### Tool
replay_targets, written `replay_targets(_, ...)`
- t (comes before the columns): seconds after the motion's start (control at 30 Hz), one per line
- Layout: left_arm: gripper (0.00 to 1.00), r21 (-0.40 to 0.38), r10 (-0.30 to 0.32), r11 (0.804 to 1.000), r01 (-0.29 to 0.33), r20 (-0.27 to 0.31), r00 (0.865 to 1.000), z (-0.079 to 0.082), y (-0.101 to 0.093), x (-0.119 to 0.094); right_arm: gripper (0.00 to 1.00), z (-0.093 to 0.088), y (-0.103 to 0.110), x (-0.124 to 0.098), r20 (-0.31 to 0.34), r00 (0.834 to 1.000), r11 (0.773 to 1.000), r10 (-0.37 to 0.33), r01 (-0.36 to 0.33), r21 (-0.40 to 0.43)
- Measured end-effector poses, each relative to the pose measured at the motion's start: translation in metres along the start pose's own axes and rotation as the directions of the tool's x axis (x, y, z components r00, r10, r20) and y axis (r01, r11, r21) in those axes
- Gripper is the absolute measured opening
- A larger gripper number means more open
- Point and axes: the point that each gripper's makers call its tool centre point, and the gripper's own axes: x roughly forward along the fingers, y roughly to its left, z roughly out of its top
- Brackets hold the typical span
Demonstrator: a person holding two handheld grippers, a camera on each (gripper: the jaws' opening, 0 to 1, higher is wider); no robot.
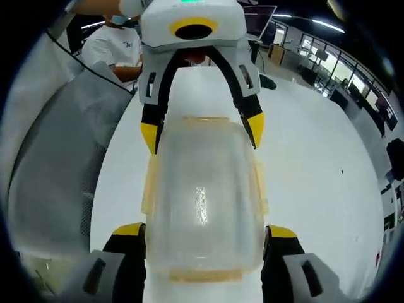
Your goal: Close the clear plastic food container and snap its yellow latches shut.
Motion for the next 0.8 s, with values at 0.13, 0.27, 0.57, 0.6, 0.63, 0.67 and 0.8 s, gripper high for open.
replay_targets(0.13,0.77,-0.011,0.006,1.0,-0.007,-0.004,1.0,-0.017,-0.005,-0.011,0.75,0.018,0.005,0.01,-0.006,1.0,1.0,0.006,-0.006,-0.014)
replay_targets(0.27,0.77,-0.017,0.011,1.0,-0.011,-0.013,1.0,-0.036,-0.008,-0.021,0.75,0.036,0.009,0.02,-0.011,1.0,1.0,0.008,-0.008,-0.021)
replay_targets(0.57,0.77,-0.019,0.013,1.0,-0.013,-0.023,1.0,-0.07,-0.013,-0.041,0.75,0.07,0.016,0.038,-0.015,1.0,1.0,0.008,-0.009,-0.025)
replay_targets(0.6,0.77,-0.019,0.013,1.0,-0.013,-0.024,1.0,-0.073,-0.013,-0.042,0.75,0.074,0.017,0.041,-0.016,1.0,1.0,0.008,-0.009,-0.026)
replay_targets(0.63,0.77,-0.02,0.014,1.0,-0.014,-0.026,1.0,-0.077,-0.014,-0.045,0.75,0.077,0.016,0.042,-0.017,1.0,1.0,0.009,-0.009,-0.028)
replay_targets(0.67,0.77,-0.02,0.014,1.0,-0.014,-0.027,1.0,-0.079,-0.014,-0.046,0.75,0.079,0.017,0.044,-0.018,1.0,1.0,0.009,-0.009,-0.029)
replay_targets(0.8,0.77,-0.027,0.018,0.999,-0.019,-0.019,1.0,-0.091,-0.015,-0.054,0.76,0.09,0.019,0.049,-0.022,1.0,0.999,0.008,-0.008,-0.032)
